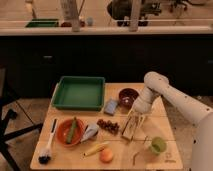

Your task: Place eraser in table surface

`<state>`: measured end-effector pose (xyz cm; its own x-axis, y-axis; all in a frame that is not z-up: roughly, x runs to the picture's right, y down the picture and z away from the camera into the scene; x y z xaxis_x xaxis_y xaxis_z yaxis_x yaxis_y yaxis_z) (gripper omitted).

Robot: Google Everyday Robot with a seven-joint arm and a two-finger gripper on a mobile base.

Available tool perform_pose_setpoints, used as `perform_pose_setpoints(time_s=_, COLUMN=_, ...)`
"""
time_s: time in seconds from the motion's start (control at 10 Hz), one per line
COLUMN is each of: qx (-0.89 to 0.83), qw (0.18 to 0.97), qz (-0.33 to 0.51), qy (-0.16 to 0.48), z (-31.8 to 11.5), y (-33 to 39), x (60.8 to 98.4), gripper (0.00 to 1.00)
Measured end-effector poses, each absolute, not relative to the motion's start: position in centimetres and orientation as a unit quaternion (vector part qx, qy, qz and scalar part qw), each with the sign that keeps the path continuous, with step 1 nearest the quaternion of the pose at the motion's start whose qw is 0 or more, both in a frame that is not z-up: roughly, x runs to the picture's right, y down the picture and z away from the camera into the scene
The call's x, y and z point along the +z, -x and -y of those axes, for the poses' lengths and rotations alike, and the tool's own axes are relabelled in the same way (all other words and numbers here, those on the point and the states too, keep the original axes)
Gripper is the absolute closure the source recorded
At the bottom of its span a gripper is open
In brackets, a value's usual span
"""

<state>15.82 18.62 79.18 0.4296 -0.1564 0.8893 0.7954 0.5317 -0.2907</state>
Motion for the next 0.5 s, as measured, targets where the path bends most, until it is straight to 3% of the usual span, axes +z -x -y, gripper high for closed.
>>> perform_pose_setpoints(time_s=0.5, qx=-0.312, qw=0.759, qz=0.436, qy=0.368, z=-18.65, y=-16.15, x=79.3, gripper=0.2)
